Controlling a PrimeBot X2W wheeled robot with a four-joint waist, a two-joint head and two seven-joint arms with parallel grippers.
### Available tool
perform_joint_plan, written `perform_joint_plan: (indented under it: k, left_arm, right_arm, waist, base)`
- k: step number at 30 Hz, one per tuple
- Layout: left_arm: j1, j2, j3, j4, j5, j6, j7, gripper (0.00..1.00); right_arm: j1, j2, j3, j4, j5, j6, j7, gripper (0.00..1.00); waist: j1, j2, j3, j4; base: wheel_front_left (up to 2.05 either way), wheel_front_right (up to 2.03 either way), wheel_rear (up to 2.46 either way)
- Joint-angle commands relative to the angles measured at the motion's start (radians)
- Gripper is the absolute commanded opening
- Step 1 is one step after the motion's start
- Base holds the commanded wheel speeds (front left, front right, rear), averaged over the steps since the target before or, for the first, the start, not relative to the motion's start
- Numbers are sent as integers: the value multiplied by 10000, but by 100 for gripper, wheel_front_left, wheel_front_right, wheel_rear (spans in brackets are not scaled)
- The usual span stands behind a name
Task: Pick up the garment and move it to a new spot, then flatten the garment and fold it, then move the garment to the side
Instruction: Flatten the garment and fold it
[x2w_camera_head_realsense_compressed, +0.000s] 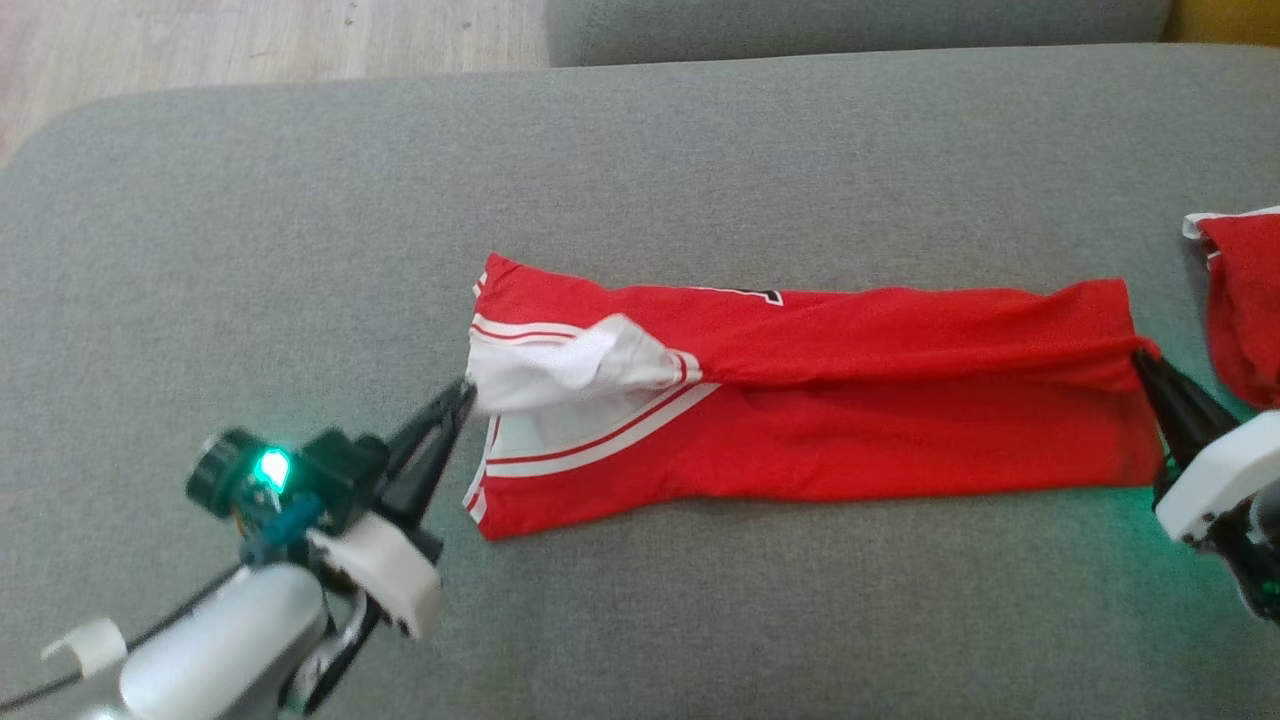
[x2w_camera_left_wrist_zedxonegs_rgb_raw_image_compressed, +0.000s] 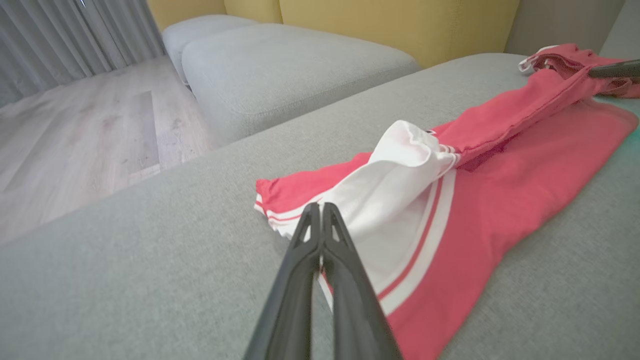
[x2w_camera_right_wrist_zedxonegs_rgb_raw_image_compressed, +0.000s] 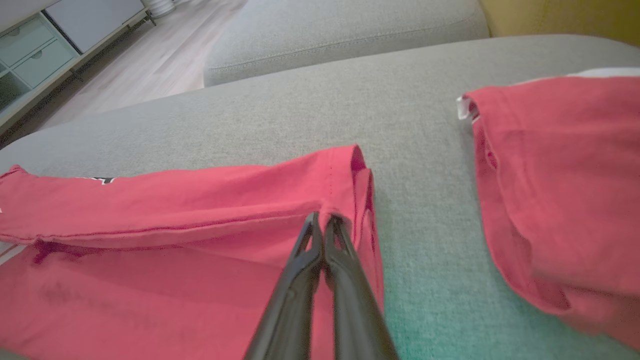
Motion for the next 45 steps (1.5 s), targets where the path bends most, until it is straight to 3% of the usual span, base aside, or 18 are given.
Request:
perform_joint_plan:
  k: [1, 2, 3, 4, 10, 14, 17, 24, 33, 34, 35, 36, 45]
  left_arm:
    - [-188, 287, 405, -216, -87, 74, -95, 0]
    - [-52, 202, 449, -220, -187, 140, -178, 35]
    - [96, 118, 536, -195, -292, 265, -278, 87]
    - [244, 31, 620, -176, -362, 392, -387, 100]
    - [1530, -533, 1369, -273, -354, 1423, -816, 100]
    - [2652, -1224, 2483, -929, 637, 2349, -837, 100]
    - [3554, -1789, 3267, -1381, 1535, 2790, -840, 100]
    - [4876, -2865, 4296, -1883, 3312, 3009, -841, 100]
    - [5509, -3740, 4893, -1997, 4476, 2672, -842, 100]
    - [5575, -3812, 4968, -2007, 4574, 2626, -842, 100]
    - [5641, -3876, 5053, -2009, 4658, 2585, -842, 100]
    - [5702, -3932, 5141, -2010, 4733, 2541, -842, 100]
    - [6087, -4301, 5848, -1937, 5268, 2080, -842, 100]
  right_arm:
    - [191, -225, -102, -15, 64, 65, -199, 100]
    - [218, -152, -181, 114, 47, 65, -215, 100]
    - [235, -64, -254, 208, 2, 65, -234, 100]
    - [264, 29, -364, 296, -33, 65, -255, 100]
    - [896, 587, -1821, 212, -532, 65, -308, 100]
    - [1865, 1057, -3277, 1, -1216, 65, -311, 100]
    - [2398, 1426, -4092, 65, -1779, 65, -312, 100]
    - [2415, 2168, -5174, 1182, -2628, 65, -312, 100]
    - [1680, 2816, -5526, 3571, -3307, 65, 213, 100]
    - [1656, 2921, -5498, 3683, -3316, 65, 345, 75]
    - [1654, 3026, -5472, 3711, -3282, 65, 469, 27]
    - [1670, 3111, -5467, 3682, -3211, 65, 563, 0]
    - [1739, 2739, -5407, 3375, -3379, 65, 166, 0]
  waist:
    - [1, -1, 3, -18]
    - [1, -1, 3, -37]
    - [1, -1, 3, -66]
    - [1, -1, 1, -93]
    - [1, -1, -224, -269]
    - [1, -1, -444, -205]
    - [1, -1, -562, -50]
    - [1, -1, -781, 597]
    - [1, -1, -855, 1220]
    - [1, -1, -866, 1254]
    - [1, -1, -877, 1275]
    - [1, -1, -886, 1284]
    - [1, -1, -1040, 809]
  base:
    - [0, 0, 0]
    - [0, 0, 0]
    - [0, 0, 0]
    - [0, 0, 0]
    - [0, 0, 0]
    - [0, 0, 0]
    - [0, 0, 0]
    - [0, 0, 0]
    - [0, 0, 0]
    - [0, 0, 0]
    - [0, 0, 0]
    - [0, 0, 0]
    - [0, 0, 0]
